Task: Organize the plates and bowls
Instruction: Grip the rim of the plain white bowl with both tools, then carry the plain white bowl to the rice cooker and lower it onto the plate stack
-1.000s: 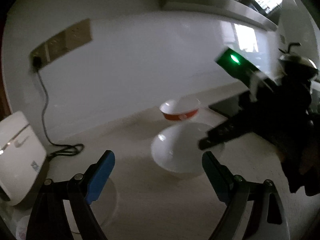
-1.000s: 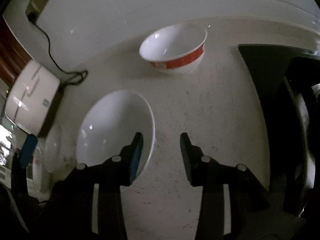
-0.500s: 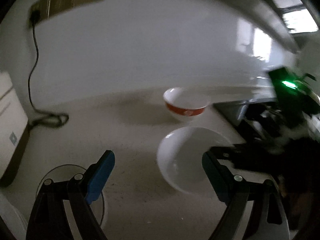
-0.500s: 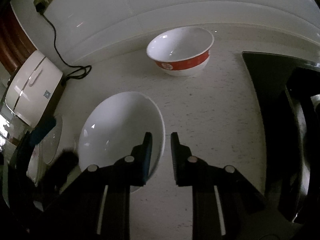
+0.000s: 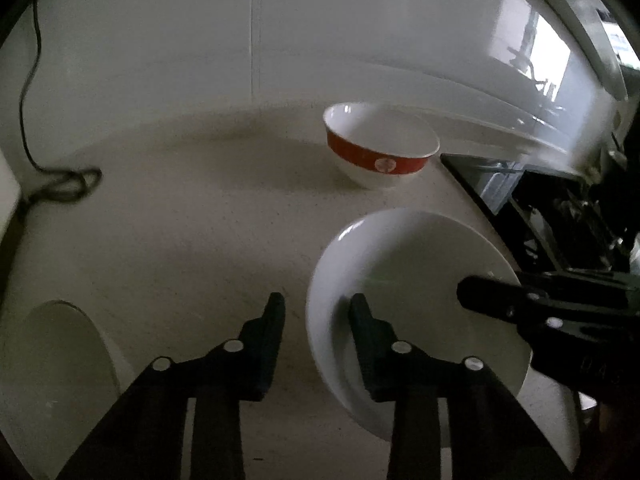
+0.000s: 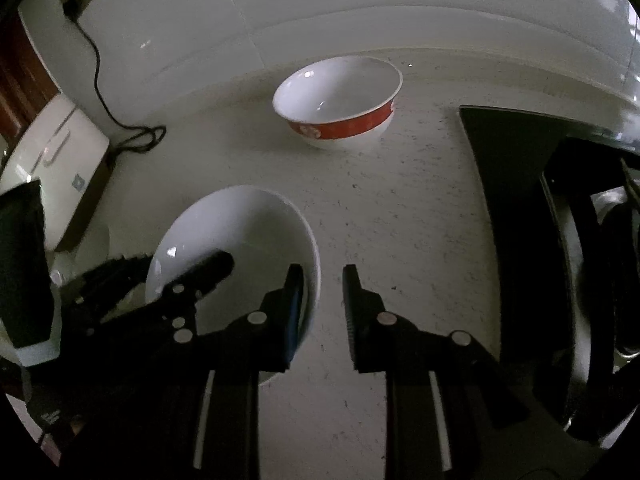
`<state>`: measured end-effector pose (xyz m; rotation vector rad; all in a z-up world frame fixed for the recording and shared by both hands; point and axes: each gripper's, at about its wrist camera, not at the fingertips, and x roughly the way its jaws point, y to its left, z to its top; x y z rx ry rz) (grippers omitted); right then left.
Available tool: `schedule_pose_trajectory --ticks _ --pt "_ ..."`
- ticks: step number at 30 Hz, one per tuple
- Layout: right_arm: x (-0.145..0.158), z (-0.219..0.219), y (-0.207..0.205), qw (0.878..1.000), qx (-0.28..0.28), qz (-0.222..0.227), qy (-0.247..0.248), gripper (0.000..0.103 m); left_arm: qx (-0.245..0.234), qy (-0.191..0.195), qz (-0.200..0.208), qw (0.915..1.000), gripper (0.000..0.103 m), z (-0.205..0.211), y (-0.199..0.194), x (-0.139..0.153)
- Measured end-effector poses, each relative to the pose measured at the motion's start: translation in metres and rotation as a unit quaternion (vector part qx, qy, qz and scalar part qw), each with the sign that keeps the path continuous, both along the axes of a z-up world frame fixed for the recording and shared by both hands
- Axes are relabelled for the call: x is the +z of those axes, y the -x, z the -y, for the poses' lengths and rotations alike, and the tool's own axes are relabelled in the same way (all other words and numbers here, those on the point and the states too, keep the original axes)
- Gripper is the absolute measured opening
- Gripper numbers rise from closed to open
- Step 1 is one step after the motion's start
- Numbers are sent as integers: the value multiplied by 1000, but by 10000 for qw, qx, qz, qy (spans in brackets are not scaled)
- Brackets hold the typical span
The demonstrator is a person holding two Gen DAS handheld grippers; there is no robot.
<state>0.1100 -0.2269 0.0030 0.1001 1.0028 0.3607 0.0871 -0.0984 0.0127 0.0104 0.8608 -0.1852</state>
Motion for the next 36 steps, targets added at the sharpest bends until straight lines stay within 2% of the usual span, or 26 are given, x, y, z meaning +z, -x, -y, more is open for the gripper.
schedule_pose_trajectory --ticks 5,7,10,11,13,16,19,25,36 --pt "-3 -6 5 9995 242 -65 179 33 -55 83 34 9999 32 -7 8 2" --pt "-5 -8 6 9993 328 -88 179 33 -107 127 29 9999 28 -7 9 3" --pt "-12 -17 7 9981 526 -132 298 31 -238 181 6 9996 15 -5 11 3" --pt "-14 -21 9 9974 618 -133 358 27 -268 168 14 9995 14 -3 13 4" --pt "-14 -24 12 9967 662 -28 466 26 -235 144 47 9996 14 -2 14 3" --pt "-15 -19 13 9971 685 -39 338 26 -244 260 60 9993 13 -4 16 5" --pt "-15 -16 15 9974 673 4 273 25 -213 152 164 9995 12 -1 18 7" --pt "-13 -10 18 9981 608 45 9 20 -86 244 241 9994 10 -5 22 13" --pt "1 -5 21 9943 648 181 -829 19 221 464 668 9964 9 -24 32 34"
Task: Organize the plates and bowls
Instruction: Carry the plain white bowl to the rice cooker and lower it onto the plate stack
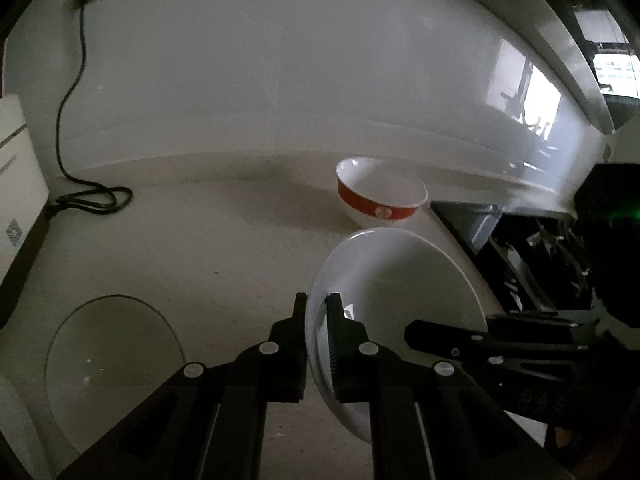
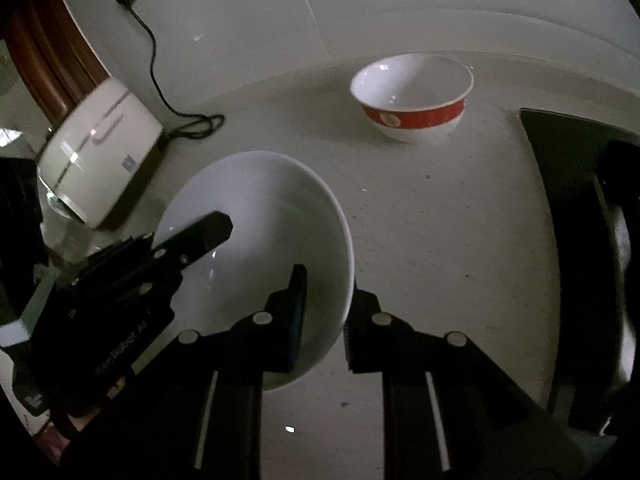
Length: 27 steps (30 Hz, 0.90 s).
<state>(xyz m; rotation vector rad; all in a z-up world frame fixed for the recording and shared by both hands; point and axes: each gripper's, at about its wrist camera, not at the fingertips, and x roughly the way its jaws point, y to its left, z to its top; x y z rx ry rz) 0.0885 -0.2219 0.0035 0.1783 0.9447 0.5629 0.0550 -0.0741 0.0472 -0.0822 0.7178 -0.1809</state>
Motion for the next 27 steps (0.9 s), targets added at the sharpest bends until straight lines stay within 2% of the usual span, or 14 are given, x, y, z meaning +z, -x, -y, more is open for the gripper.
schedule_pose_trajectory --ticks 4,9,12,17,23,27 --pt "5 -7 5 9996 98 37 -263 19 181 77 191 9996 11 -14 9 9" --pt "19 -13 15 9964 259 263 -768 19 412 429 399 9974 11 -39 20 18" --pt "24 -20 18 9948 351 360 -886 19 503 570 511 9958 12 -49 24 23" --pt "24 -28 19 9951 260 397 -864 20 562 501 610 9953 13 -49 25 23" --pt "31 -23 24 9915 185 553 -1166 20 612 568 824 9931 13 -53 32 30" --pt "33 -30 26 9910 147 655 -1161 20 706 525 783 9930 13 -59 33 32"
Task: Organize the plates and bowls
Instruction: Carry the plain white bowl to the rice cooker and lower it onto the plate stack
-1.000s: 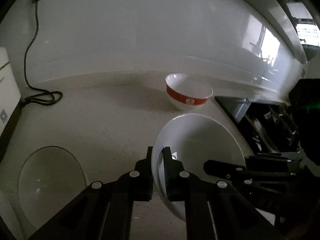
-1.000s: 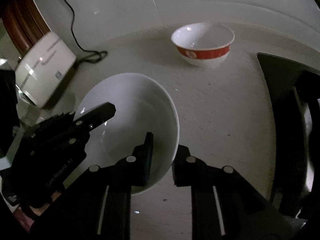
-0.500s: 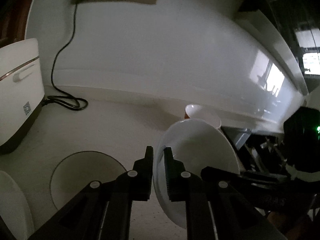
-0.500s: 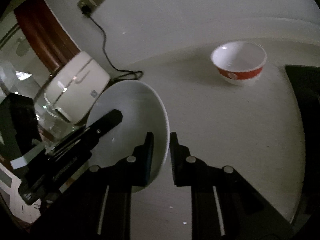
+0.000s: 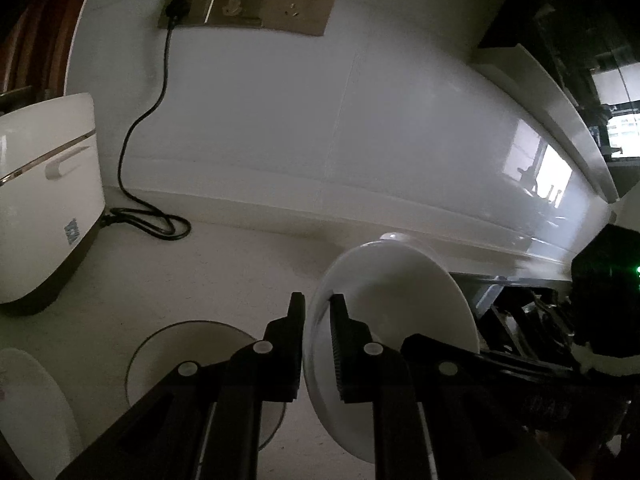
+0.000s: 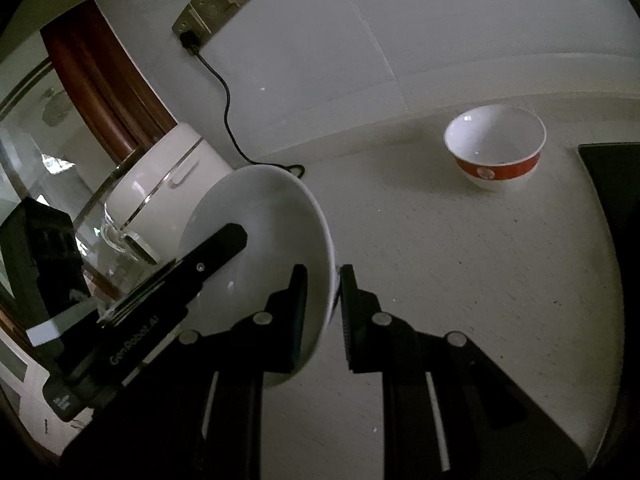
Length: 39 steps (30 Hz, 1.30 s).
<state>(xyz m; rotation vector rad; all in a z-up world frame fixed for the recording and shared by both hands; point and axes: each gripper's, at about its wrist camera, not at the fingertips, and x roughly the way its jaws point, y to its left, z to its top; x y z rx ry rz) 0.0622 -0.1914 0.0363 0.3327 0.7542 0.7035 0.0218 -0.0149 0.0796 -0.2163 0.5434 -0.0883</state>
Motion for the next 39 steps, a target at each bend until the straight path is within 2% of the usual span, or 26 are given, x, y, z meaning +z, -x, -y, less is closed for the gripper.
schedule_pose_trajectory --ticks 8,18,26,30,34,39 --pt "-1 -19 2 9999 51 124 -6 20 244 100 -209 9994 15 -22 1 1" --pt "-11 -40 -1 9998 170 24 -107 21 528 217 -437 9974 17 -48 0 -3" --pt "-16 -52 -1 9992 324 42 -250 23 725 301 -420 9960 21 -60 4 -2" --pt "-17 -64 0 9989 446 101 -42 24 857 361 -524 9943 23 -70 1 -6" --pt "-28 -72 -1 9985 497 29 217 24 890 372 -862 9916 24 -73 -7 -16" --pt "-27 -78 2 9978 425 255 443 25 912 350 -1041 9898 25 -74 -11 -23"
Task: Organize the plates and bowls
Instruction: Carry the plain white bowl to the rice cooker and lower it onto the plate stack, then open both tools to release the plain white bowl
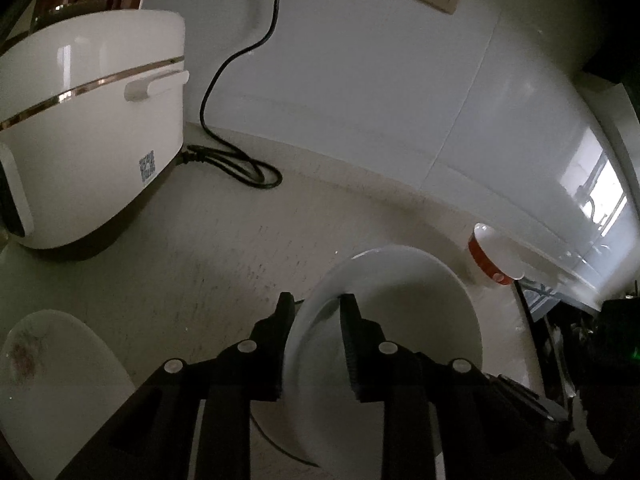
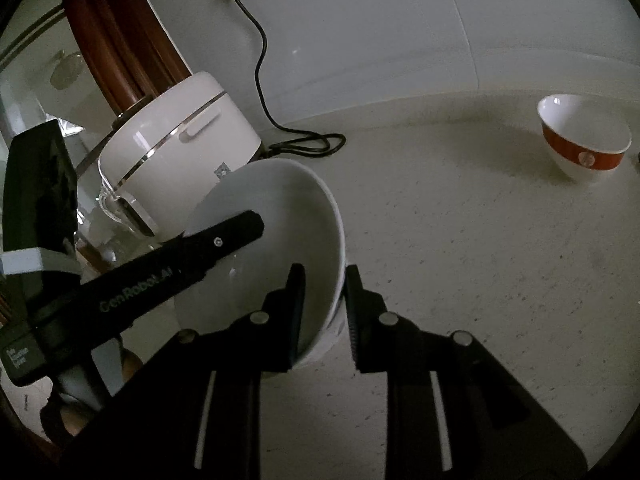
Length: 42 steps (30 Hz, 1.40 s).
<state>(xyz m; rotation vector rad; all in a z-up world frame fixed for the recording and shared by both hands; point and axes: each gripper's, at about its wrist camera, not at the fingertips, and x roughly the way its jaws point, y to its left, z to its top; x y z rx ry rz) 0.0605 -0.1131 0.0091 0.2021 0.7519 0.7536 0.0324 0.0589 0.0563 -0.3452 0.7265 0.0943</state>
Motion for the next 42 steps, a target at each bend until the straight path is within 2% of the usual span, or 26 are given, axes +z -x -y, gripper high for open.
schedule_pose_trajectory --ticks 4,8,10,16,20,23,30,31,35,37,38,40,42 --pt "1 -12 7 9984 -12 406 390 28 10 36 -126 9999 25 -3 -2 -5" --pt "2 -28 19 9934 92 843 771 46 54 -17 -245 9997 23 -5 -5 -9" --pt "1 -33 23 9903 105 989 975 50 134 -99 -248 9996 23 -7 -4 -9" --pt "1 -32 21 9905 172 977 948 56 217 -153 -356 9990 22 -12 -6 -11" --pt "9 -36 34 9831 230 1428 1123 75 214 -174 -363 9990 22 -13 -6 -11" --pt "11 -39 39 9792 235 1595 1231 77 232 -183 -372 9989 22 -13 -7 -11" --pt "14 -22 22 9895 138 1203 783 80 359 -220 -316 9986 29 -16 -6 -10" --pt "14 -21 20 9900 119 1169 777 80 387 -240 -315 9985 32 -15 -6 -9" --pt "18 -13 17 9915 46 1106 681 82 554 -249 -215 9979 66 -17 -3 -5" --pt "21 -8 17 9923 -34 1090 583 84 630 -278 137 9975 73 -15 6 5" --pt "22 -4 16 9929 -110 1067 523 85 656 -324 289 9969 82 -14 10 9" --pt "22 1 12 9936 -224 1006 457 86 729 -481 553 9946 91 -9 18 17" --pt "20 8 5 9946 -384 874 412 87 689 -628 673 9934 91 -3 20 21"
